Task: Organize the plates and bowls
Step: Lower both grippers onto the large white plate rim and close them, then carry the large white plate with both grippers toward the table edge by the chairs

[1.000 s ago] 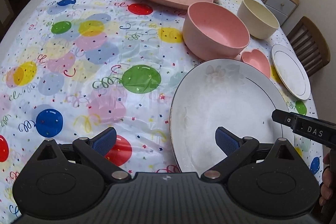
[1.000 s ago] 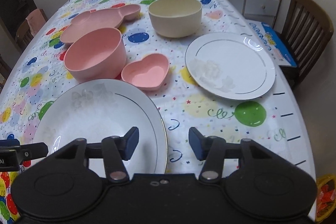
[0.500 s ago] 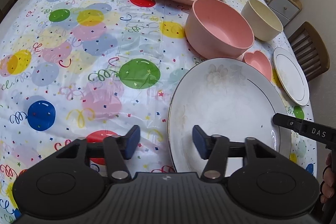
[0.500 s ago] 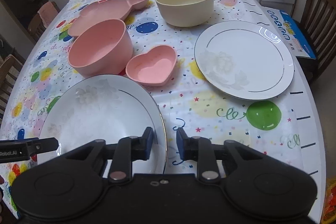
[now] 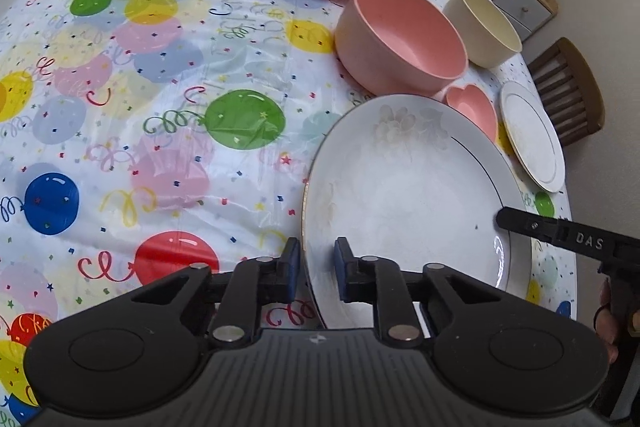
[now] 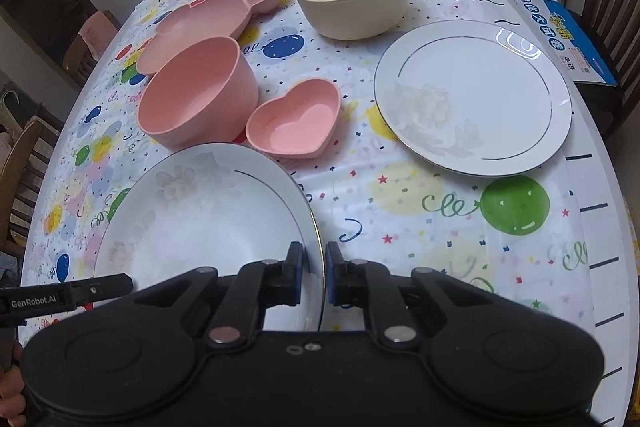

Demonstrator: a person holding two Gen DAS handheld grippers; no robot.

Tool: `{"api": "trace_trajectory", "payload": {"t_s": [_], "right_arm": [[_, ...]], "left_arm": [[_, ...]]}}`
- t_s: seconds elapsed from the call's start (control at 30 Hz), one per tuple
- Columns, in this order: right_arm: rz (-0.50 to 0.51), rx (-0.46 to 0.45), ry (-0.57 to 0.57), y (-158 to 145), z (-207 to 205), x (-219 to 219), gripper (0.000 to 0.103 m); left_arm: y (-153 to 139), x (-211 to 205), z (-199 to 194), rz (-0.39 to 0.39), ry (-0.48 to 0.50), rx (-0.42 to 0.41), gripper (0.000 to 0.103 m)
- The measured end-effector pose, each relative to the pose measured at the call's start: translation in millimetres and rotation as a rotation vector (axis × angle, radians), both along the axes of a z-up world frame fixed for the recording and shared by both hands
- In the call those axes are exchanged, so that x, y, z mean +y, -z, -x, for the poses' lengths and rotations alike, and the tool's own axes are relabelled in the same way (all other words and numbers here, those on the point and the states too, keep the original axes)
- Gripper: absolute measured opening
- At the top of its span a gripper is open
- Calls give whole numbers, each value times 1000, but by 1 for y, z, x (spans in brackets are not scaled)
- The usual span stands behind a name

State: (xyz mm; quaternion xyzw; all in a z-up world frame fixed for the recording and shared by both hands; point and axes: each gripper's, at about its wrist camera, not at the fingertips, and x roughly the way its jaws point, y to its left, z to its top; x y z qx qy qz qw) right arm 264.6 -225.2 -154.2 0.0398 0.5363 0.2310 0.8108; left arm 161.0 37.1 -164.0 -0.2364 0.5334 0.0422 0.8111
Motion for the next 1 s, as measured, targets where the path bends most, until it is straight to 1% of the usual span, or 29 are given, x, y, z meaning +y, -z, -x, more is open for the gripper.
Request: {"api": "trace_trajectory", "payload": {"t_s": [0.23, 0.4, 0.5, 0.67, 0.83, 1.0], "right_arm": [[12, 13, -21, -1, -2, 2, 10], [25, 16, -39, -2, 4, 7, 10], [33, 5, -70, -5, 12, 13, 10], [22, 2, -126, -11, 22, 34, 9], [10, -6, -190, -14, 33, 70, 9], [-3, -10, -256, -16, 47, 108, 9]], "left_arm": [[-1, 3, 1, -5, 32, 3, 16], [-7, 7, 14, -25, 34, -7, 16], [-10, 19, 26, -24, 7, -8, 16], [-16, 43, 50, -52, -40, -12, 16], [-26, 74, 76, -71, -113, -24, 16], [-28, 103, 100, -104, -175, -19, 16]]}}
